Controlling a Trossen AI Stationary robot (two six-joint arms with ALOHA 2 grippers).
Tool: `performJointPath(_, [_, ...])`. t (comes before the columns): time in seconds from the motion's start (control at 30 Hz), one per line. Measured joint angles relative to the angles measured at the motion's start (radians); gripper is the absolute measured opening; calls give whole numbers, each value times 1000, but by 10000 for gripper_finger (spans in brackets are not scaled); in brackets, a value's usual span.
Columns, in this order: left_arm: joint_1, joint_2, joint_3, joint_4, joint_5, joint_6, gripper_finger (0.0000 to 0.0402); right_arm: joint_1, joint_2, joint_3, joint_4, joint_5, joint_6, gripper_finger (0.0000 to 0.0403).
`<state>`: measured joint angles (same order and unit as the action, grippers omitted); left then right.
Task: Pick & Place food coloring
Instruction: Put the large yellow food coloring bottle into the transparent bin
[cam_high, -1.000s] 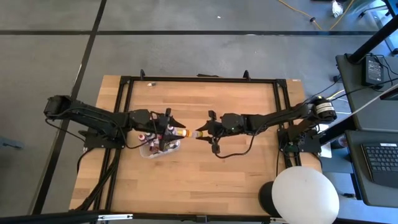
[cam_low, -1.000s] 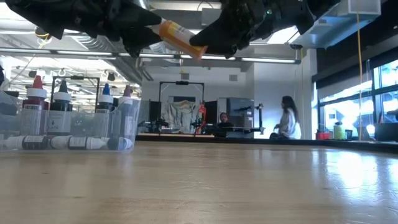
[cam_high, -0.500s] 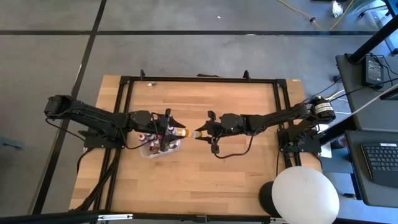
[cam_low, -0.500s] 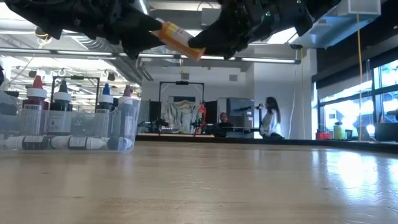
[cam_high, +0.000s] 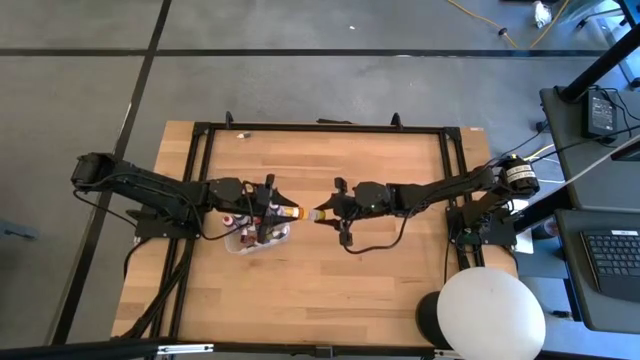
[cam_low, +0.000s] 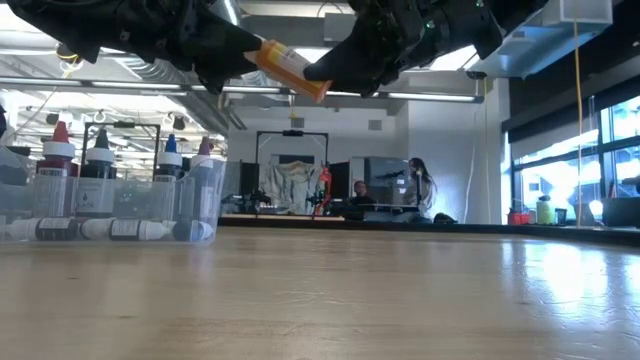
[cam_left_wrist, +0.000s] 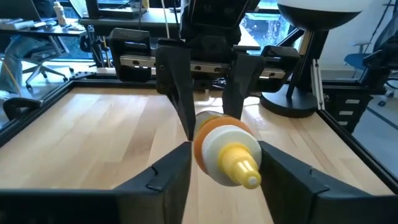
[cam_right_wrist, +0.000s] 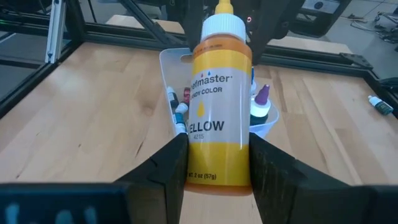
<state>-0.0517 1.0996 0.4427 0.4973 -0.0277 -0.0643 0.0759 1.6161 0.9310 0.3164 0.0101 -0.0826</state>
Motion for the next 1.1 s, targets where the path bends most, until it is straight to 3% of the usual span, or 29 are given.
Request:
performJointPath(0.23, [0,0,0,-2,-3,3,116,0,0,0,-4,5,-1,149])
performJointPath(0.43, [0,0,0,-2,0,2,119,0,0,0,-8,3,2,155])
performJointPath(0.6, [0,0,0,-1,6,0,125,1,-7,0,-18,-8,14,207])
performJointPath(0.73, [0,-16,1,-41,10,0,117,1,-87,0,-144,-10,-27,252])
performJointPath(0.93, [-12,-104,117,-398,-24,-3,116,6,-261,-18,-334,1,30,277])
performJointPath(1.1, [-96,-122,283,-833,-184,-56,114,14,-317,-68,-353,120,80,279])
